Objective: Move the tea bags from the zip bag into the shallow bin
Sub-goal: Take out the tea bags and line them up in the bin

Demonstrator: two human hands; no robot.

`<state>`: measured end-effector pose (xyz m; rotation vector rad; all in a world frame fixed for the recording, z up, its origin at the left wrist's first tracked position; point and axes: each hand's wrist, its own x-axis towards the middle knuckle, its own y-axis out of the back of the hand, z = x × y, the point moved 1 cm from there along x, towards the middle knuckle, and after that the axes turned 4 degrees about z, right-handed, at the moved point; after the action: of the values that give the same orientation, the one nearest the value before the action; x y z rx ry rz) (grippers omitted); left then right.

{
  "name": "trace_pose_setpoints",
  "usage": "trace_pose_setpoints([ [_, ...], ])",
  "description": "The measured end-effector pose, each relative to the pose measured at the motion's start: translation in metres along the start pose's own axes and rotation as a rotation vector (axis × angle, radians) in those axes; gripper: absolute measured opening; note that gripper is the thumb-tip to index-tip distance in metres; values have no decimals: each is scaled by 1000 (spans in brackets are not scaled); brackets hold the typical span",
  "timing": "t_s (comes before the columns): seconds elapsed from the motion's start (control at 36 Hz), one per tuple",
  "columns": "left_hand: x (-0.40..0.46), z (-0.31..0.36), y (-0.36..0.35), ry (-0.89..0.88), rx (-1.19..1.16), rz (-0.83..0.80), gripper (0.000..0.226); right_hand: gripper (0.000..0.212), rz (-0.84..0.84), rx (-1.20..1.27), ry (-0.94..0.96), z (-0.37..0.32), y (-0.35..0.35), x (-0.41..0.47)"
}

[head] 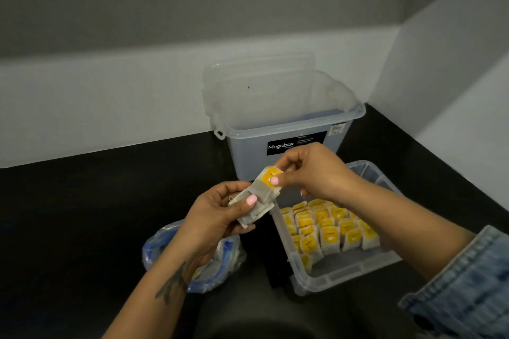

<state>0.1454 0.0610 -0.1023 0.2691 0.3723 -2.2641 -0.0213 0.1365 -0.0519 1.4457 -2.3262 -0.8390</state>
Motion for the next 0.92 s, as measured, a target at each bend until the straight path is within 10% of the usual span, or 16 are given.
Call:
trace_pose_setpoints([
  [0.56,11,-5,-30,-12,-130,77,39,13,-394,-743,-39,89,47,-35],
  [0.92,6,-9,-35,-33,-121,108,37,6,-326,-900,116,120,13,-26],
])
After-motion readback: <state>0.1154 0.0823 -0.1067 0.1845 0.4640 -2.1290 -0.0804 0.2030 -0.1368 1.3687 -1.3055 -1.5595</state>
